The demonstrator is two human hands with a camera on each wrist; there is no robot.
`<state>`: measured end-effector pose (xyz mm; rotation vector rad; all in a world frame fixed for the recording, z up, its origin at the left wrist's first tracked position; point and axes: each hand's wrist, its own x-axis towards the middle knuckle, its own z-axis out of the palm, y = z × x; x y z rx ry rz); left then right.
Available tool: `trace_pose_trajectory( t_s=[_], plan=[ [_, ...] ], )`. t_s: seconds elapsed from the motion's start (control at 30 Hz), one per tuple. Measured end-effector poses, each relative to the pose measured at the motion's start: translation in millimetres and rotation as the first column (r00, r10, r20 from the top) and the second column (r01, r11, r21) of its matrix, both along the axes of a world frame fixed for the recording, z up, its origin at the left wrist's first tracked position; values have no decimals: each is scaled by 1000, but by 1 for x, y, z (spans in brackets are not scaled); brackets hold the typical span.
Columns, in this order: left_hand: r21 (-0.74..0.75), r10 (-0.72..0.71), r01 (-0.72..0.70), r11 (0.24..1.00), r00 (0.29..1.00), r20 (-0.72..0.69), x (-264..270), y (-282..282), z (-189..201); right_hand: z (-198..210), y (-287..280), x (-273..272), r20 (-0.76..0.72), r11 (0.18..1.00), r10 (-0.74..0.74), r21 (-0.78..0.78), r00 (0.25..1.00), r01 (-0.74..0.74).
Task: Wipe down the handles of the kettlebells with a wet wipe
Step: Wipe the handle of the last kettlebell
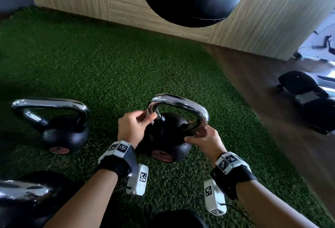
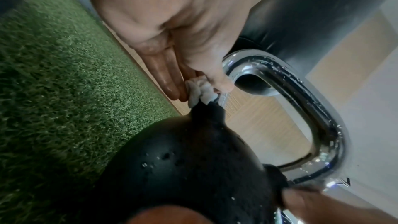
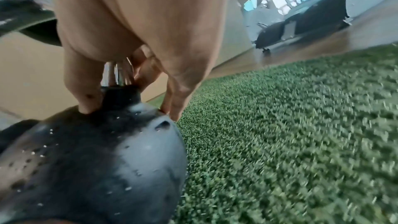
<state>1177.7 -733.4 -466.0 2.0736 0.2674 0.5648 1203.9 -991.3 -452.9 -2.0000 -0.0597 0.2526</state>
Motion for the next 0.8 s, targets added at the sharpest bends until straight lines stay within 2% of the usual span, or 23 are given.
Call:
trace_pose_trajectory(
  t_s=[0.1, 0.17, 0.23, 0.33, 0.37, 0.43, 0.5, 0.53, 0.57, 0.6, 0.67, 0.7, 0.8],
  plan=[
    [59, 13, -12, 998, 1000, -18, 19, -10, 7, 6, -13, -22, 47, 989, 53, -142, 997, -46],
    [119, 7, 2, 993, 997, -77, 35, -17, 14, 9, -16, -35, 83, 961, 174, -230, 981, -150],
    [162, -20, 40, 986, 992, -122, 49, -25, 21, 12, -17, -43, 112, 916, 288, -321, 951, -239],
    [269, -98, 136, 954, 984, -147, 66, -39, 33, 6, -7, -42, 248, 852, 399, -455, 883, -257],
    [325, -122, 167, 931, 981, -154, 69, -43, 37, 2, 2, -40, 285, 850, 406, -465, 868, -245],
    [367, -163, 210, 906, 974, -156, 73, -45, 41, -1, 18, -34, 368, 921, 304, -349, 879, -172],
    [283, -207, 253, 925, 961, -184, 73, -38, 39, 1, 26, -17, 458, 967, 162, -250, 874, -48],
    [202, -236, 275, 940, 952, -196, 73, -33, 36, 3, 29, -4, 426, 962, 146, -271, 893, -28],
    [115, -280, 307, 945, 939, -201, 73, -29, 32, 6, 33, 7, 305, 957, 146, -286, 941, -56],
    [34, -330, 343, 939, 923, -198, 72, -24, 30, 9, 38, 15, 128, 967, 130, -237, 983, -97],
    [-99, -395, 383, 918, 902, -174, 69, -21, 27, 7, 50, 23, -176, 989, 104, -89, 979, -121],
    [-111, -390, 375, 920, 905, -169, 69, -21, 24, 4, 56, 25, -229, 992, 93, -60, 969, -109],
    [26, -298, 305, 952, 944, -144, 70, -26, 22, -4, 57, 26, -236, 997, 72, -3, 969, -75]
  ],
)
